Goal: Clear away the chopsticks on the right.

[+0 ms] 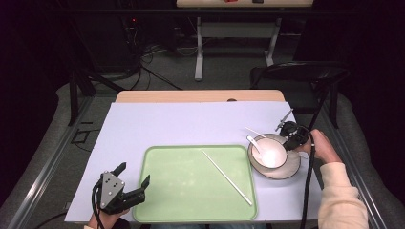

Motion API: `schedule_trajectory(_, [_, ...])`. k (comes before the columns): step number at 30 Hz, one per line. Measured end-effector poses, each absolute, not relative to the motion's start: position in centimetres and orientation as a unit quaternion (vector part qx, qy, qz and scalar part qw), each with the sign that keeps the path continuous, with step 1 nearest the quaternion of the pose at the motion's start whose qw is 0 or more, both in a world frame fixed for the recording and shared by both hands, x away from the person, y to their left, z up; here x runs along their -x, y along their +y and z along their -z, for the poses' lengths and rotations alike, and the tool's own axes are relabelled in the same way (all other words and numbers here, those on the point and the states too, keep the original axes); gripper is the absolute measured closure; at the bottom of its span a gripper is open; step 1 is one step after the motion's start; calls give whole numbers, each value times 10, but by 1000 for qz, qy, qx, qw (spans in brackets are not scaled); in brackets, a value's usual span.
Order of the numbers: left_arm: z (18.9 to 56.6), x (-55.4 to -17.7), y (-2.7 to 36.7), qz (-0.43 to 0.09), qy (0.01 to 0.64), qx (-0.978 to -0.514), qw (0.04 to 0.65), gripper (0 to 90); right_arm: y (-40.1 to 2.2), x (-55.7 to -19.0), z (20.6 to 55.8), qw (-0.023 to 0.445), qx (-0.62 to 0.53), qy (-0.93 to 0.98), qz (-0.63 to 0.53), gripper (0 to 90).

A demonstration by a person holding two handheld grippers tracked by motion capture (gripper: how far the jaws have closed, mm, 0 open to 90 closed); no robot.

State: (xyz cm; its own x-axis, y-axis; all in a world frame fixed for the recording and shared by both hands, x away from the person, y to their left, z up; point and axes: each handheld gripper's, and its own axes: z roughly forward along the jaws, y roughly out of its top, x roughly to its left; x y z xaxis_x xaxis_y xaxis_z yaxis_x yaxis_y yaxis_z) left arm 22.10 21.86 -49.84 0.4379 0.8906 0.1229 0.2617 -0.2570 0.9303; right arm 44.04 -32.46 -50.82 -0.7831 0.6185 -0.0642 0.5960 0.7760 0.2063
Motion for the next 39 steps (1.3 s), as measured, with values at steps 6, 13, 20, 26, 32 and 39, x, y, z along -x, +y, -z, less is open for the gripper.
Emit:
schedule_trajectory(6, [498,-221,218,-344,403,-714,457,155,-323,-439,508,65,-332,936,-93,838])
schedule_trajectory(13, [498,-221,219,-345,402,-714,458,155,-322,-435,501,79,-362,923,-102,839])
schedule_trajectory(20, [498,-221,219,-346,402,-714,458,155,-320,-430,480,112,-397,905,-102,840])
schedule_trajectory(26, [498,-221,219,-345,401,-714,458,155,-319,-425,456,139,-443,877,-125,840])
schedule_trajectory(32, [498,-221,218,-345,402,-714,458,155,-313,-417,439,160,-465,860,-133,840])
schedule_trajectory(39, [498,-221,219,-345,402,-713,458,155,-299,-400,414,173,-473,851,-148,839])
